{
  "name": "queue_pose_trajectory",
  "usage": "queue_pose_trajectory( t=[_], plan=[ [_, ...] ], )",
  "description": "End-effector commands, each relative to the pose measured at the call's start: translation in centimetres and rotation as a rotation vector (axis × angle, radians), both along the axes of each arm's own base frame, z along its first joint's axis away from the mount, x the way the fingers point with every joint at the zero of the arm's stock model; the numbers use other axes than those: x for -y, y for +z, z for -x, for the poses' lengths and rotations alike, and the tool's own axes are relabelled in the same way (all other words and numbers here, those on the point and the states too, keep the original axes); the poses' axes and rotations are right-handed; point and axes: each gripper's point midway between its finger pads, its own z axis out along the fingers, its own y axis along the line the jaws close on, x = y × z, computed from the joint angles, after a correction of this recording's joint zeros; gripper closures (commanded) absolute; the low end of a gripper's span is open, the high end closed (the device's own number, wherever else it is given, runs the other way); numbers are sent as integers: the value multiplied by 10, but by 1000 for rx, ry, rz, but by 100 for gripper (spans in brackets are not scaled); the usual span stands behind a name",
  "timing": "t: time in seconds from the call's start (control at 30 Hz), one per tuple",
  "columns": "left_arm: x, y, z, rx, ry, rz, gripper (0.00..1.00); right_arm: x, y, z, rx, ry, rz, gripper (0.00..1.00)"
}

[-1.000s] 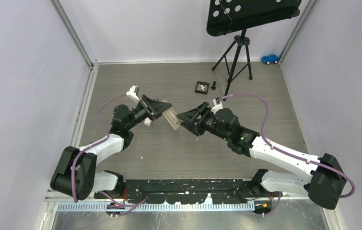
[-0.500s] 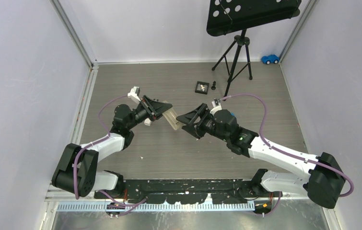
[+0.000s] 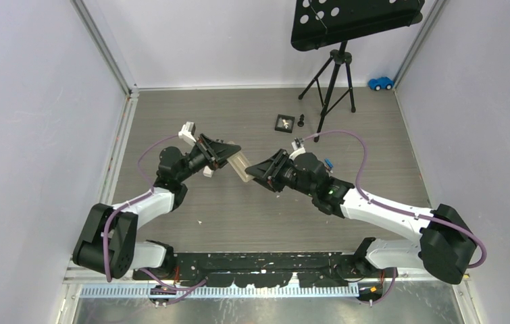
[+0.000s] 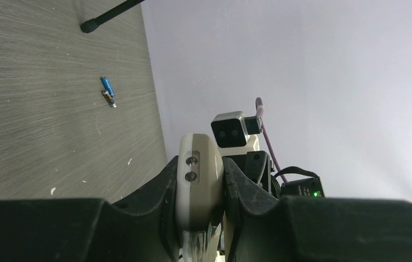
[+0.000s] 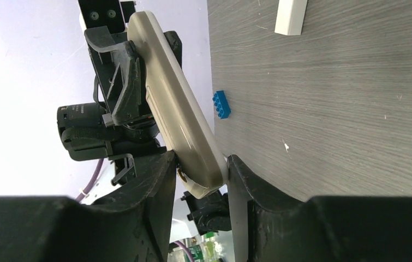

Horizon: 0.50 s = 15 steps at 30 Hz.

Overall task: Load the batteries into the remote control
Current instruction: Load the battery cover into the remote control.

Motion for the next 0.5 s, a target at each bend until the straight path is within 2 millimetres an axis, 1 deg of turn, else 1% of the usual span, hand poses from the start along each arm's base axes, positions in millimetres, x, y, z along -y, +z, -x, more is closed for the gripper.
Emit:
queue_pose_trajectory(
  t=[0.0,0.07,0.1,0.13,0.23,0.3,0.37,0.47],
  plan=[
    [4,48,15,130,-59,56,100,-5,14,-9,85,12,-2,61],
    [5,48,15,136,-68,41,100,-2,20,-7,134,26,10,53],
    [4,48,16,142,-74,32,100,0,25,-6,166,38,11,45],
    [5,49,17,150,-85,24,100,3,31,-4,205,51,18,40],
    [8,52,24,191,-144,-8,100,10,54,5,347,126,30,29],
    [11,54,32,226,-199,-23,100,13,66,15,438,201,30,26],
    [14,60,40,273,-262,-28,100,15,78,24,511,270,18,26],
    [16,75,56,338,-355,3,100,12,90,36,580,361,-10,27]
  ],
)
